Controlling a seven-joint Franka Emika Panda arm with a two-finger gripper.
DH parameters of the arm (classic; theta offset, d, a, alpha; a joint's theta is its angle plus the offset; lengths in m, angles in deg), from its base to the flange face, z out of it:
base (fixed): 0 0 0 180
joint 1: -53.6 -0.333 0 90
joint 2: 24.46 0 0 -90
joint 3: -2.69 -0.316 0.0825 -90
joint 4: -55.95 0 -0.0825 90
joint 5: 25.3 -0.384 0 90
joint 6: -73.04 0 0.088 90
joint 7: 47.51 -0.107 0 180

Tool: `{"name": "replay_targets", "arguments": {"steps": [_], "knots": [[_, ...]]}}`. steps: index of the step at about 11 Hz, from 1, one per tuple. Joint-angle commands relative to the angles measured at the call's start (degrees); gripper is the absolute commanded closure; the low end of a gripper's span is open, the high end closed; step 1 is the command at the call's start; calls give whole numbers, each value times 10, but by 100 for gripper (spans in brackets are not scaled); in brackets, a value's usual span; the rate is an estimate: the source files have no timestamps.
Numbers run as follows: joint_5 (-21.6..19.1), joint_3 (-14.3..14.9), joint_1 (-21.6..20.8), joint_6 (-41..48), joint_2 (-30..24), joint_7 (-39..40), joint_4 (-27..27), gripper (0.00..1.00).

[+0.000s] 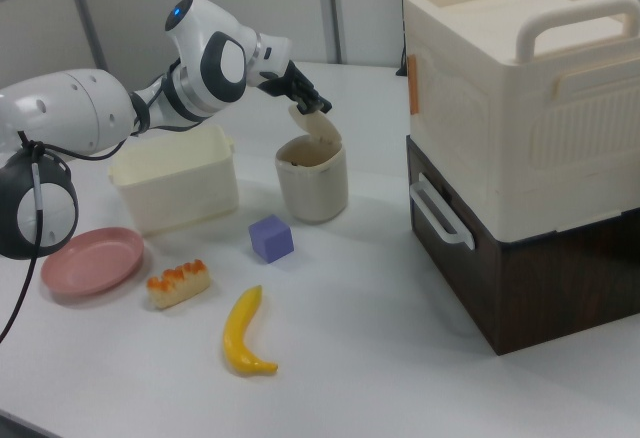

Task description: Close the trash can

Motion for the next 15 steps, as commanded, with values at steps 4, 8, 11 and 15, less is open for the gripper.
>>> {"name": "replay_targets", "arguments": {"steps": [4,8,11,15], "knots": [[-90,2,-12,140,-44,216,-46,100],[-86,-7,-13,198,-44,271,-63,100],[-81,-19,-16,209,-43,283,-66,100],[-51,-26,-16,199,-33,268,-110,100]]}}
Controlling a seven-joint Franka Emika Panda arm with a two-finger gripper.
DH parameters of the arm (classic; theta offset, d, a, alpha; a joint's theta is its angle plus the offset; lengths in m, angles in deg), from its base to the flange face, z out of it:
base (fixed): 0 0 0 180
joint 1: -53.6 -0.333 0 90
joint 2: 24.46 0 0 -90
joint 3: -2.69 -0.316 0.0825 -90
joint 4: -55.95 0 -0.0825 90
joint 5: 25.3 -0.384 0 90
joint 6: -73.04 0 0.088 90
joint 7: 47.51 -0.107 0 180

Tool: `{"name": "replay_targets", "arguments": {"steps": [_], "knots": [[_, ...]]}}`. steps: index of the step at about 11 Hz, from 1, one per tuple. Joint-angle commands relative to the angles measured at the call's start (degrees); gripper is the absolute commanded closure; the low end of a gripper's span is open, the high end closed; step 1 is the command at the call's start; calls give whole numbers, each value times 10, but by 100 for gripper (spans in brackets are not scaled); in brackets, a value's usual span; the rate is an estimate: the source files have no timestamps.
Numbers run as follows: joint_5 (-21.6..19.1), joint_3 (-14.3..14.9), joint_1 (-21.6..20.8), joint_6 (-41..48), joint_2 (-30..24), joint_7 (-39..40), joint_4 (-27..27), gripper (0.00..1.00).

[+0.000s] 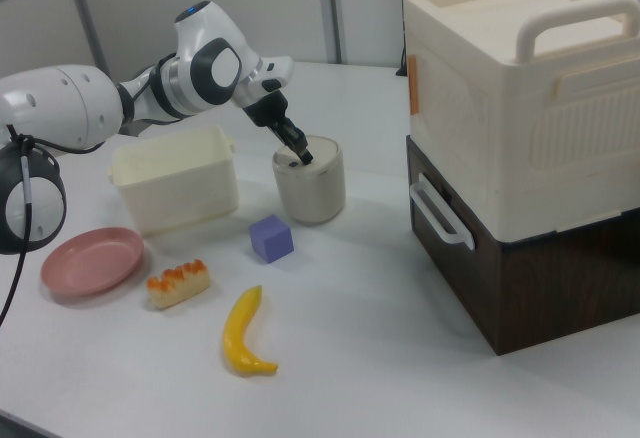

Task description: Close the trash can

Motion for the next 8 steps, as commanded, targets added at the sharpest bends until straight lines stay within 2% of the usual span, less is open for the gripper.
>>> {"name": "replay_targets", "arguments": {"steps": [1,3,4,6,8], "knots": [[15,-12,-4,4,-8,-6,-67,100],[-6,-12,-3,7,-32,-13,-49,100],[-35,-8,-1,6,-45,-31,-35,100],[-74,-4,3,3,-66,-56,-30,88],[-82,-4,9,7,-90,-52,-35,85]]}}
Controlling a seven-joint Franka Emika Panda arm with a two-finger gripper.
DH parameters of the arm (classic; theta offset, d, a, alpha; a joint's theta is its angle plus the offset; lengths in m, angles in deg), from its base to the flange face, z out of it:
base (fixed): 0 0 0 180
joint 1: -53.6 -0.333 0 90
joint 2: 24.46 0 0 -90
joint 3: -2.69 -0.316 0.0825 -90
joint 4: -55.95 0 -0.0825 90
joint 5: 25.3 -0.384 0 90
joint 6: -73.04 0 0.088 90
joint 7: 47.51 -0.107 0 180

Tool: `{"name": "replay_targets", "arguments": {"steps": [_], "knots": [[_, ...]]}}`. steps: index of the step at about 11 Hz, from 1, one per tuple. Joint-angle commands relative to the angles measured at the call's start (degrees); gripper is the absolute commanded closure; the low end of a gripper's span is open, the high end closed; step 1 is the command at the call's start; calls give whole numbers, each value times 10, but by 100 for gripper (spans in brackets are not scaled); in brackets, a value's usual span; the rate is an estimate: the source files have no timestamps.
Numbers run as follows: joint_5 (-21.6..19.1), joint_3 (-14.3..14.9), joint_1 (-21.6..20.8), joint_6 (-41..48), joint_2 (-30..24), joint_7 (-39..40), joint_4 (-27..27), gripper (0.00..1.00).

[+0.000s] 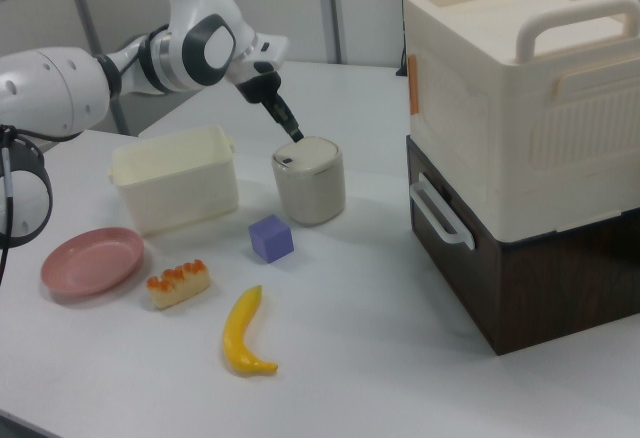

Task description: Close the trash can

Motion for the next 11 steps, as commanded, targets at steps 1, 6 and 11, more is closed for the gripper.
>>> {"name": "replay_targets", "arguments": {"steps": [1,6,11], "knots": [[-21,0,7,14,-70,22,-33,81],[-86,-1,10,295,-212,418,-117,68],[-82,21,30,364,-288,499,-136,0]]}}
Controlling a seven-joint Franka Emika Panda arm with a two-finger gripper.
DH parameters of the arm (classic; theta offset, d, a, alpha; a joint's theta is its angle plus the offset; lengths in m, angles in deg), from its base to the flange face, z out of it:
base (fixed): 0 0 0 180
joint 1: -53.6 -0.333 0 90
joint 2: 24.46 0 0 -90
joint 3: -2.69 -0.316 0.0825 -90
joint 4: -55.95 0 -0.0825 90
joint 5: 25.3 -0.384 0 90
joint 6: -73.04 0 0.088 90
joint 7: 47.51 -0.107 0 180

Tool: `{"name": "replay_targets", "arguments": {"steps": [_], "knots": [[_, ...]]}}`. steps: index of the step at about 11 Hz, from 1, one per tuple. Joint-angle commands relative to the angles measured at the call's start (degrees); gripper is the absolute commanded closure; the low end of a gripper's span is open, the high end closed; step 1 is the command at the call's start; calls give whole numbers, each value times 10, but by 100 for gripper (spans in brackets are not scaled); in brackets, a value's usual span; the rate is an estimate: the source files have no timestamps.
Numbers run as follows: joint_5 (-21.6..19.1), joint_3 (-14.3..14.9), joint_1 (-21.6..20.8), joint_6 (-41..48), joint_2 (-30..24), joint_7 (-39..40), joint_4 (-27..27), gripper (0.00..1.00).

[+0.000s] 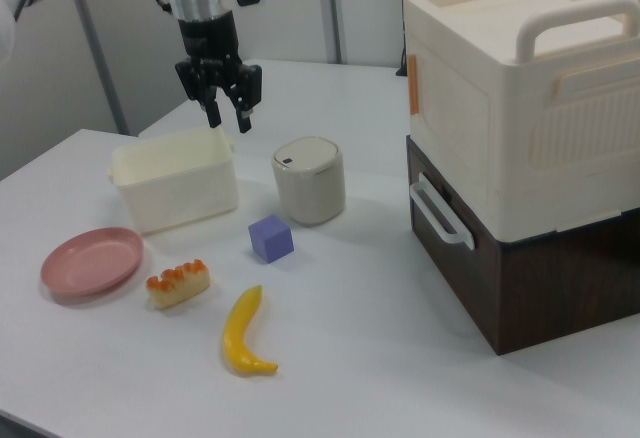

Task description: Close the trash can

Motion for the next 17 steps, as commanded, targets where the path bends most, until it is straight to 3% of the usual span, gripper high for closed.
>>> {"name": "replay_targets", "arguments": {"steps": [1,4,8,12,17], "knots": [[-6,13,-3,4,-64,18,-61,0],[12,12,-7,-13,-121,17,-127,0],[8,6,-15,-16,-116,15,-137,0],[7,6,-18,-60,-115,-92,-138,0],[7,6,-18,-61,-111,-95,-137,0]]}}
